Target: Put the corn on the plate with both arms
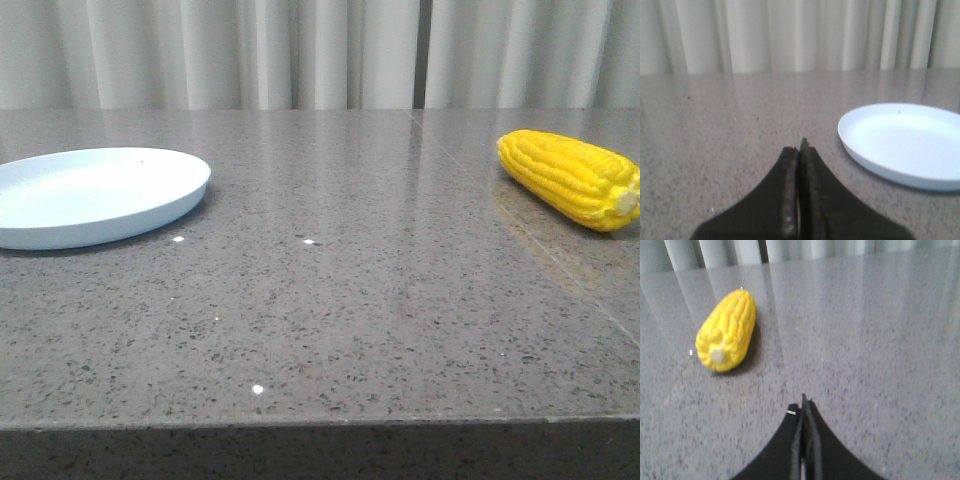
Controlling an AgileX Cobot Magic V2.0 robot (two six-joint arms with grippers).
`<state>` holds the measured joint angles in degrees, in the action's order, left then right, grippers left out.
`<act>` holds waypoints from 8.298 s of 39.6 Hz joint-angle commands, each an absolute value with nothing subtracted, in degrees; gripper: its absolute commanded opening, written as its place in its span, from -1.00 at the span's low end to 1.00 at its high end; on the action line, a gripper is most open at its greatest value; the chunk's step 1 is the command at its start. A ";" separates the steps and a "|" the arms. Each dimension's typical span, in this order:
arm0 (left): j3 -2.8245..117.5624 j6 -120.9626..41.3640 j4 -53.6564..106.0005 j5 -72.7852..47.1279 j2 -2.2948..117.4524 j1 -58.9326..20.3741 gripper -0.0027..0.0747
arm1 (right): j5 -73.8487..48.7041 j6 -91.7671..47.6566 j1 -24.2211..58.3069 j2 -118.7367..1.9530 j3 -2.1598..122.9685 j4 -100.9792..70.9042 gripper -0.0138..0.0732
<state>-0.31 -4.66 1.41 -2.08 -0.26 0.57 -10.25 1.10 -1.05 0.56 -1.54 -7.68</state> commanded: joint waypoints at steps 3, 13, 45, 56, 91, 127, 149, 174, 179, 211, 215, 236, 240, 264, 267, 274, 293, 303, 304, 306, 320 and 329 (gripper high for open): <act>2.79 -4.37 1.84 8.58 -1.38 0.65 -0.98 | -3.31 0.39 -1.24 1.57 2.64 -7.66 -0.96; 20.08 -4.47 -0.45 -5.39 5.74 0.65 -0.98 | -19.31 0.39 -1.24 -3.82 19.74 -7.73 -0.96; 29.15 -4.47 0.00 -10.25 20.39 0.65 0.72 | -17.12 0.39 -1.24 -18.20 28.83 -7.29 0.70; 29.15 -4.47 1.84 -10.41 20.39 0.65 0.72 | -17.12 0.39 -1.24 -18.20 28.83 -7.29 0.72; 61.69 -4.47 3.51 -41.85 76.72 -5.92 0.48 | -17.12 0.39 -1.24 -18.20 28.83 -7.29 0.72; 64.89 -4.59 4.14 -41.16 87.08 -6.68 -0.98 | -17.12 0.39 -1.24 -18.20 28.83 -7.29 0.72; 75.90 -5.79 22.96 -42.63 84.59 -15.46 -0.98 | -17.12 0.39 -1.24 -18.20 28.83 -7.29 0.72; 76.83 -6.46 24.73 -43.15 93.64 -19.27 0.17 | -17.12 0.39 -1.24 -18.20 28.83 -7.29 0.72; 78.52 -7.50 21.16 -44.36 90.59 -19.27 0.16 | -17.12 0.39 -1.24 -18.20 28.83 -7.29 0.72; 54.45 5.54 -7.34 -32.26 49.92 -8.80 -0.98 | -17.12 0.39 -1.24 -18.20 28.83 -7.29 0.72; 46.71 4.54 -7.34 -24.97 41.02 -8.96 -0.98 | -17.12 0.39 -1.24 -18.20 28.83 -7.29 0.72; 24.12 4.45 -7.34 -22.64 6.72 -8.96 -0.98 | -17.12 0.39 -1.24 -18.20 28.83 -7.29 0.72; 23.41 4.45 -7.34 -22.64 5.94 -8.96 -0.98 | -17.12 0.39 -1.24 -18.20 28.83 -7.29 0.72; 23.41 4.45 -7.34 -22.53 5.94 -8.96 -0.98 | -26.83 0.39 -1.24 -42.34 43.23 -7.29 0.72; 23.41 4.45 -7.34 -22.53 5.94 -8.96 -0.98 | -30.84 0.39 -1.24 -49.36 47.59 -7.29 0.72; 23.41 4.45 -7.34 -22.42 5.94 -8.96 -0.98 | -36.94 0.39 0.32 -63.21 56.03 -7.53 0.72; 23.41 4.45 -7.34 -22.42 5.94 -8.96 -0.98 | -43.60 0.39 7.44 -88.14 71.78 -11.64 0.72; 23.41 4.45 -7.34 -22.42 5.94 -8.96 -0.98 | -45.39 0.39 7.68 -91.79 72.99 -13.17 0.39; 23.41 4.45 -7.34 -22.42 5.94 -8.96 -0.98 | -45.52 0.39 7.68 -91.79 72.99 -13.17 0.29; 23.41 4.45 -7.34 -22.42 5.94 -8.96 -0.98 | -45.70 0.39 7.62 -91.66 72.99 -13.17 0.04; 23.41 4.45 -7.34 -22.42 5.94 -8.96 -0.98 | -43.94 0.39 7.83 -84.16 73.05 -13.81 -0.57; 23.41 4.45 -7.34 -22.42 5.94 -8.96 -0.98 | -45.92 6.17 12.67 -81.26 75.63 -12.80 -0.57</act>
